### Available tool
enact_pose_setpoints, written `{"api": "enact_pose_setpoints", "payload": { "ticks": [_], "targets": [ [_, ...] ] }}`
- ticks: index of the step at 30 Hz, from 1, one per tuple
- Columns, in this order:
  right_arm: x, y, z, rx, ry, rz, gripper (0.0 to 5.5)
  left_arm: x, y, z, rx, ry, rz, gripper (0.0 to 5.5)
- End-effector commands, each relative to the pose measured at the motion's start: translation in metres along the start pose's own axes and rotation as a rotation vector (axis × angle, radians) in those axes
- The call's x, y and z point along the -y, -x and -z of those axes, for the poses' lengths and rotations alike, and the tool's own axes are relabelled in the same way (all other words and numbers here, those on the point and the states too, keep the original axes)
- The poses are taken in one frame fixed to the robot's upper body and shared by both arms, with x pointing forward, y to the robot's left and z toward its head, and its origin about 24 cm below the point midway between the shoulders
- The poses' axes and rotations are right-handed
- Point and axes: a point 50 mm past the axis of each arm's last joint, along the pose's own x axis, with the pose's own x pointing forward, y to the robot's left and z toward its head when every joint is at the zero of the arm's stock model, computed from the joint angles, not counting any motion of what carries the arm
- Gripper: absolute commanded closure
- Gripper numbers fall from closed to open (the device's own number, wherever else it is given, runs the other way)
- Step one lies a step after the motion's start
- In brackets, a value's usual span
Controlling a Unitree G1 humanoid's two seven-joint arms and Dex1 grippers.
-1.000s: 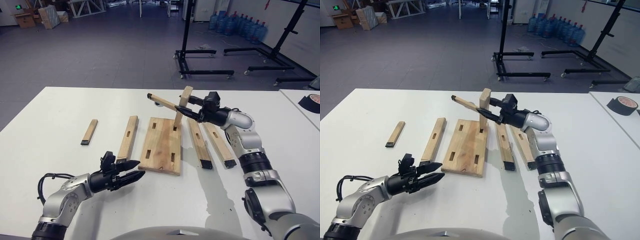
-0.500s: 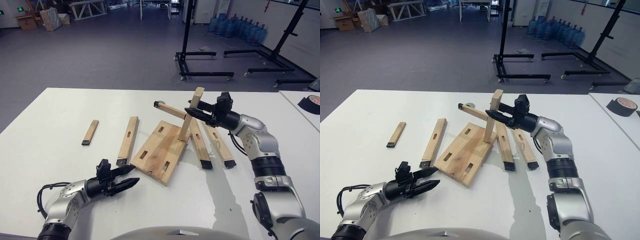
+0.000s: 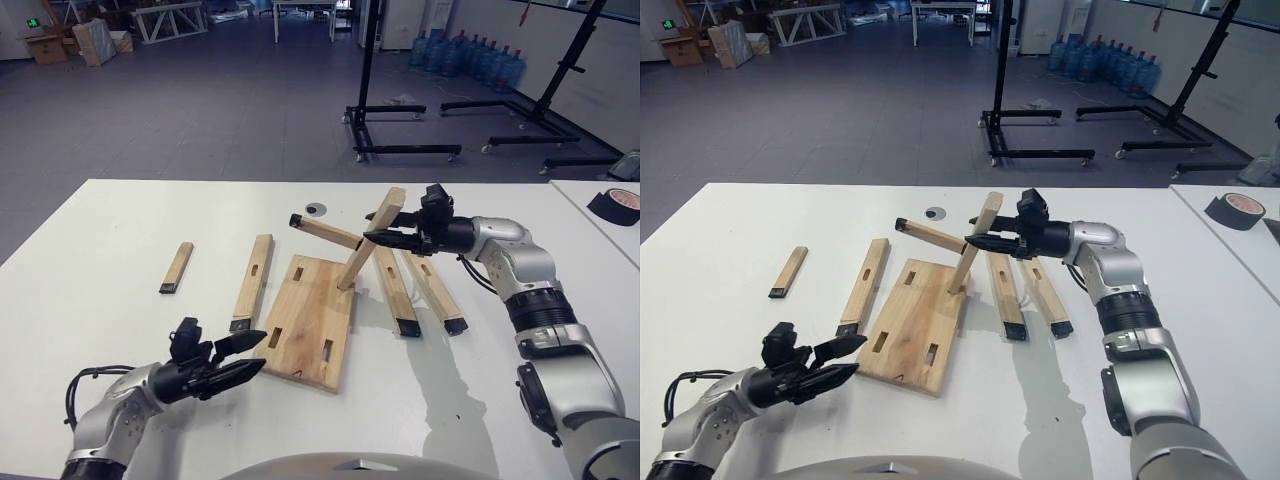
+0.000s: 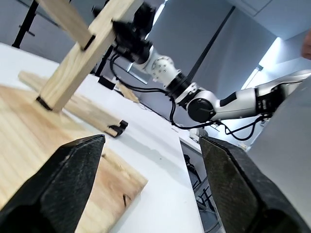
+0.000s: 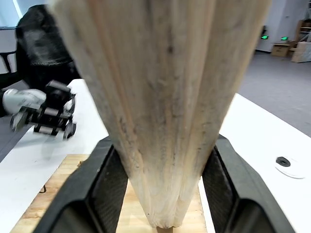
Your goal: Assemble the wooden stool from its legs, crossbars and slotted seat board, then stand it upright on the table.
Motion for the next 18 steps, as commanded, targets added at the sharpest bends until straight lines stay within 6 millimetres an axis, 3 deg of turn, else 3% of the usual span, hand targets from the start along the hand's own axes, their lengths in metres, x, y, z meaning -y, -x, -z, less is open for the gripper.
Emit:
{"api": "enact_pose_setpoints", "payload": {
  "ticks": [1,6,9,14,18],
  "targets": [
    [-0.007,-0.003,0.034,-0.224,-0.11,-0.097,3.47,0.005,-0.004,-0.01,-0.027,-0.011,0.001,1.95],
    [-0.004,0.001,0.022,-0.355,-0.123,-0.182,3.47,0.007,-0.026,-0.002,-0.104,-0.016,-0.074,1.95],
    [-0.004,-0.003,0.014,-0.404,-0.179,-0.235,3.48,-0.004,-0.041,0.005,-0.184,-0.048,-0.203,1.95],
    [0.004,-0.015,0.003,-0.392,-0.19,-0.219,3.48,0.001,-0.063,0.011,-0.354,-0.12,-0.263,1.95],
    [0.008,-0.022,0.004,-0.379,-0.163,-0.18,3.48,0.001,-0.072,0.01,-0.382,-0.127,-0.282,1.95]
  ]
}}
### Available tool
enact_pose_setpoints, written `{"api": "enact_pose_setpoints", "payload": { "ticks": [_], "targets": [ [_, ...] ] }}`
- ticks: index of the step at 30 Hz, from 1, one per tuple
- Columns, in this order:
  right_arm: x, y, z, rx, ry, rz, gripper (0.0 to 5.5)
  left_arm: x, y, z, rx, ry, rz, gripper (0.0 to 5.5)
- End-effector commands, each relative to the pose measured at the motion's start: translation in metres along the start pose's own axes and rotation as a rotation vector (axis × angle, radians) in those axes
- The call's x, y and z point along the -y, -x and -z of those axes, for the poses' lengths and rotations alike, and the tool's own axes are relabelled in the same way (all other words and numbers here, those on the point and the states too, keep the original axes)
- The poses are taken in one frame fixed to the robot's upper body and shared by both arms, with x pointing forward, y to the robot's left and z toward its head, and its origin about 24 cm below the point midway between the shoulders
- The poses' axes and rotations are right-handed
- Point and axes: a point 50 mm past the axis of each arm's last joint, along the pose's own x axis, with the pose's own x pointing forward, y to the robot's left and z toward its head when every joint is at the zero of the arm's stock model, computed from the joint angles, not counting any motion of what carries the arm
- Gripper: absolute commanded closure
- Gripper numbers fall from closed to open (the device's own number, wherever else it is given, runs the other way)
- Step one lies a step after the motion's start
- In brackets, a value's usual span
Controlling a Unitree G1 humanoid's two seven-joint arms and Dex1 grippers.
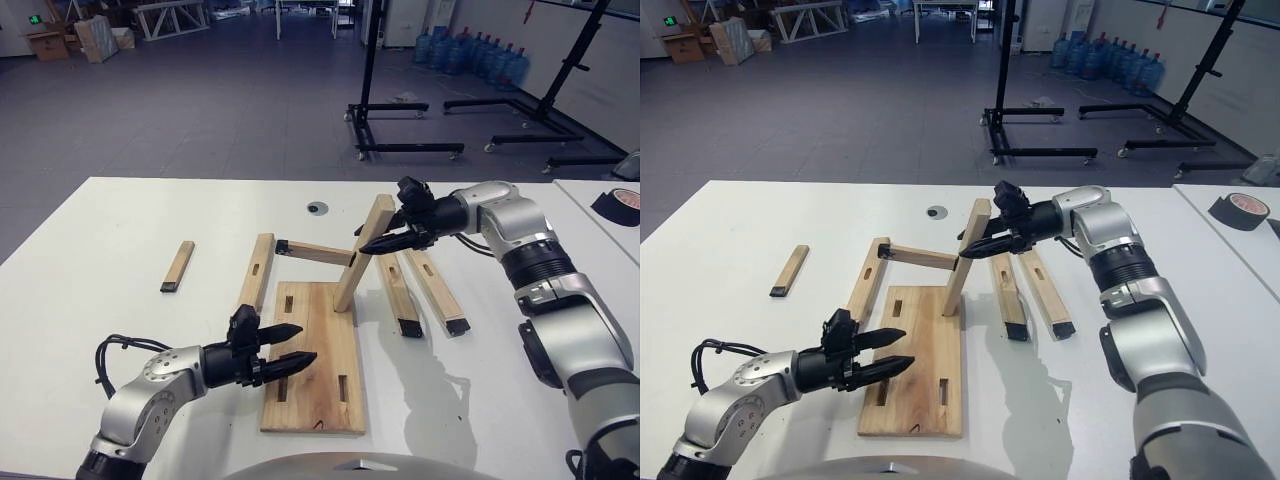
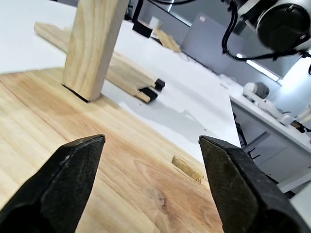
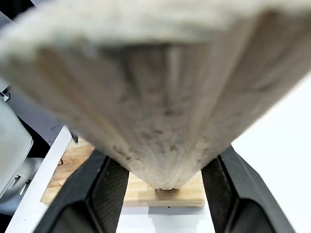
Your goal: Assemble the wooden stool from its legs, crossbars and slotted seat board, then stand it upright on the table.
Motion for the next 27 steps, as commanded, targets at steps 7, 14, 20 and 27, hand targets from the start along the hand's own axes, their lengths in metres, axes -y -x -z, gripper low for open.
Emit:
{"api": "enact_pose_setpoints", "payload": {
  "ticks": [7,14,20,27],
  "targets": [
    [0.003,-0.015,0.041,-0.112,-0.068,0.046,3.48,0.004,-0.003,-0.016,-0.044,0.021,-0.056,1.95],
    [0.005,-0.001,-0.003,0.17,-0.028,0.106,2.52,0.008,-0.005,-0.026,0.008,0.051,-0.055,1.95],
    [-0.01,0.015,-0.009,0.226,0.021,0.159,1.42,0.002,-0.007,-0.026,0.048,0.069,-0.072,1.95],
    [-0.026,0.044,0.007,0.441,-0.096,0.321,0.51,-0.01,0.011,-0.002,0.11,0.089,-0.108,1.95]
  ]
}}
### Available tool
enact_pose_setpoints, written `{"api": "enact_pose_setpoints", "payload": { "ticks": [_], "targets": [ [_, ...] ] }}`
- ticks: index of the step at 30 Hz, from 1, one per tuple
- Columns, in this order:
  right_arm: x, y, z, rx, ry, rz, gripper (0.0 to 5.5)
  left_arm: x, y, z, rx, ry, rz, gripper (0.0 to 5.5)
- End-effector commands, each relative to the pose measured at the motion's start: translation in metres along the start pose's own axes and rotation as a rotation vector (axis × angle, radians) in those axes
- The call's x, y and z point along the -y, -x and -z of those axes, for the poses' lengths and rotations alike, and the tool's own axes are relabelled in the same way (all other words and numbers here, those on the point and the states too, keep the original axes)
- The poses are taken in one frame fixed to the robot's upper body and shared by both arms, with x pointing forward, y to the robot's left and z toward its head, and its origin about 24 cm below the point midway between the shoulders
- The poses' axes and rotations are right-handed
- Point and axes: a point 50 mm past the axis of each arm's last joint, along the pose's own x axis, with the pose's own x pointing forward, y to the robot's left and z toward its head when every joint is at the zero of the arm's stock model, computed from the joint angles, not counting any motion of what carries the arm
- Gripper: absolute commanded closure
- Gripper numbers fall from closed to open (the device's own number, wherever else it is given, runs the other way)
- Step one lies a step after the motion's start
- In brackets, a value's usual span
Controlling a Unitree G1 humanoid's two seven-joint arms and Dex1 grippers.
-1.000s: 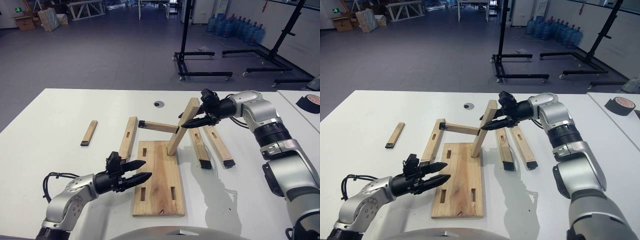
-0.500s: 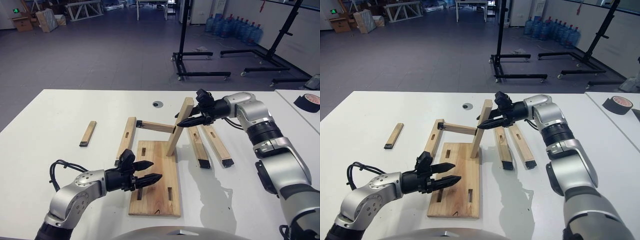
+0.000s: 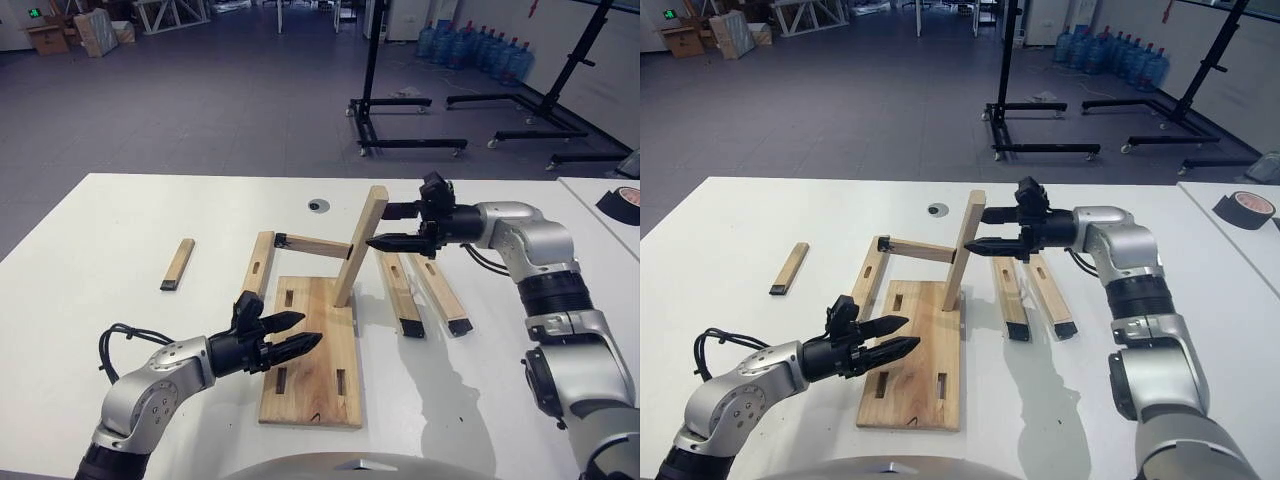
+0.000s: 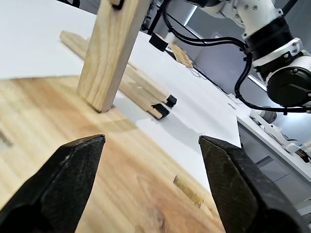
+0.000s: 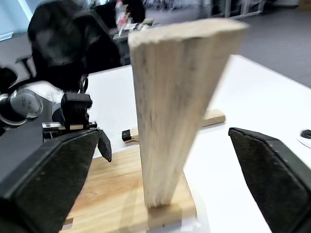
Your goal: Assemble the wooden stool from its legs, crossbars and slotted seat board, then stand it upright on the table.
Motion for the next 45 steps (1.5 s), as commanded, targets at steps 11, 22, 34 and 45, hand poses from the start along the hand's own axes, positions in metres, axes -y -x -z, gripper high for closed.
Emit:
{"api": "enact_pose_setpoints", "payload": {
  "ticks": [11,22,34,45],
  "targets": [
    [-0.014,0.064,0.085,0.026,-0.13,0.818,0.51,-0.009,0.025,-0.002,0.264,-0.047,-0.174,1.95],
    [-0.044,0.048,0.171,-0.333,-0.34,1.15,1.13,-0.004,0.015,-0.033,0.339,-0.105,-0.354,1.95],
    [-0.037,0.054,0.173,-0.347,-0.387,1.162,3.14,-0.005,0.008,-0.036,0.351,-0.147,-0.445,1.95],
    [-0.003,0.073,0.098,0.005,-0.136,1.16,3.46,-0.015,0.033,-0.074,0.716,0.034,-0.354,1.95]
  ]
}}
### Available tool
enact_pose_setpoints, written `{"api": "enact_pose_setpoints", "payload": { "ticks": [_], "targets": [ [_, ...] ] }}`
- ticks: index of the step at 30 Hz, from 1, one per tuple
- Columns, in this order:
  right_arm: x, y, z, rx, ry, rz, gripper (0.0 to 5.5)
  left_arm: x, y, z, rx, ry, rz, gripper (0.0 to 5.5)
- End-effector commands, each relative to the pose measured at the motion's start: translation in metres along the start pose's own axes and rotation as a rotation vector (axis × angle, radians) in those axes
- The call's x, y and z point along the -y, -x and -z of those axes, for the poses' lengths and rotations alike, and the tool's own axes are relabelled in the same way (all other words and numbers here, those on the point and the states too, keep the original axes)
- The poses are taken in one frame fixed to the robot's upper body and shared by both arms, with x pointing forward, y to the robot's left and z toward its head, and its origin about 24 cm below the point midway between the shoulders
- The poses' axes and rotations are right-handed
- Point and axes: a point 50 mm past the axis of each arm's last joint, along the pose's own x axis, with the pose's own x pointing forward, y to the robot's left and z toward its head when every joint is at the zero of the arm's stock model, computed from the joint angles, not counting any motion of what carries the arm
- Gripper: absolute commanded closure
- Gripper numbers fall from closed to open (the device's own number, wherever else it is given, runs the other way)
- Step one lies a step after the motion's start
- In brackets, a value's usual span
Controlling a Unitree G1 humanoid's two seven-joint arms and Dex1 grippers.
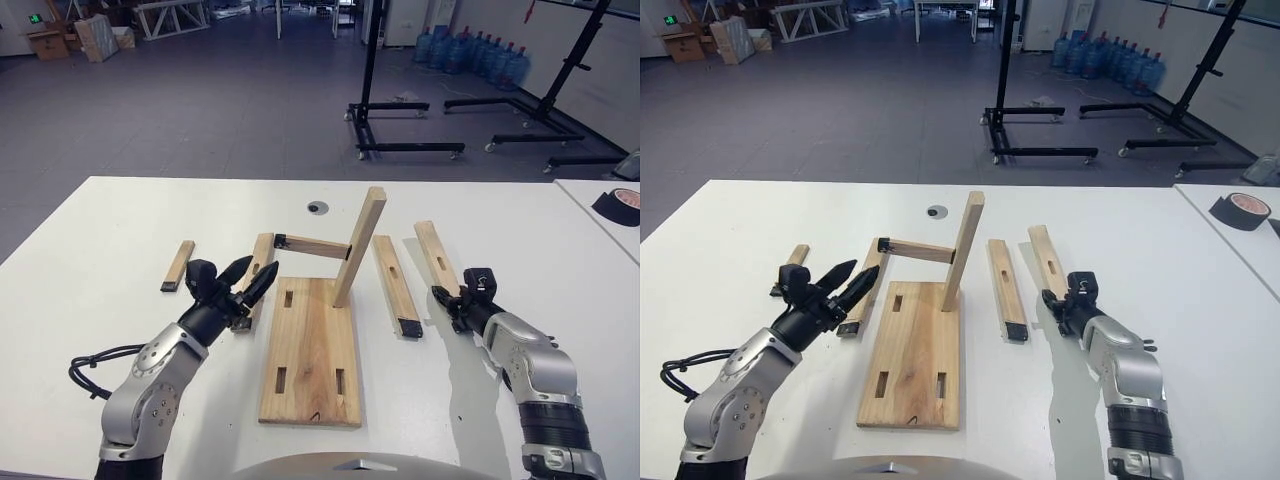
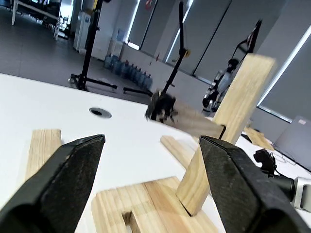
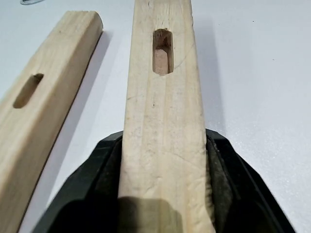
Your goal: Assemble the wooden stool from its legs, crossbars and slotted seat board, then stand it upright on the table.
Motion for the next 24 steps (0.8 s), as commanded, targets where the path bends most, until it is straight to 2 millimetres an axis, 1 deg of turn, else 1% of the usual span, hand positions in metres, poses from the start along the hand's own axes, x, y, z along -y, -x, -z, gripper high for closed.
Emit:
{"api": "enact_pose_setpoints", "payload": {
  "ticks": [1,3,4,5,6,7,8,10,12,13,15,17,20,24],
  "targets": [
    [0.022,0.005,-0.07,0.281,-0.023,-0.047,3.46,-0.005,0.0,-0.031,0.185,0.155,0.033,1.95],
    [0.019,0.019,-0.116,0.52,-0.14,-0.177,3.46,0.004,-0.001,-0.042,0.217,0.181,0.134,1.95],
    [0.012,0.028,-0.133,0.614,-0.178,-0.269,3.46,0.009,-0.001,-0.046,0.223,0.197,0.186,1.95],
    [-0.002,0.04,-0.147,0.68,-0.189,-0.411,3.46,0.016,-0.001,-0.049,0.223,0.221,0.259,1.95],
    [-0.023,0.054,-0.156,0.711,-0.162,-0.604,3.46,0.024,0.0,-0.05,0.201,0.237,0.334,1.95],
    [-0.042,0.066,-0.158,0.712,-0.129,-0.769,3.46,0.029,0.001,-0.049,0.174,0.252,0.392,1.95],
    [-0.06,0.077,-0.155,0.692,-0.099,-0.919,3.46,0.035,0.002,-0.047,0.14,0.263,0.449,1.95],
    [-0.092,0.092,-0.14,0.586,-0.067,-1.175,3.46,0.046,0.0,-0.045,0.075,0.29,0.554,1.95],
    [-0.111,0.096,-0.124,0.474,-0.055,-1.313,3.47,0.051,-0.002,-0.042,0.032,0.293,0.593,1.95],
    [-0.119,0.094,-0.112,0.398,-0.052,-1.36,3.47,0.051,-0.005,-0.04,0.01,0.291,0.584,1.95],
    [-0.127,0.09,-0.096,0.308,-0.063,-1.4,3.47,0.051,-0.008,-0.039,-0.022,0.295,0.591,1.95],
    [-0.13,0.085,-0.088,0.267,-0.087,-1.421,3.47,0.057,-0.007,-0.042,-0.044,0.267,0.655,1.95],
    [-0.134,0.084,-0.081,0.222,-0.087,-1.455,3.47,0.058,-0.007,-0.042,-0.068,0.232,0.673,1.95],
    [-0.135,0.077,-0.07,0.15,-0.073,-1.461,3.47,0.057,-0.008,-0.043,-0.084,0.213,0.682,1.95]
  ]
}}
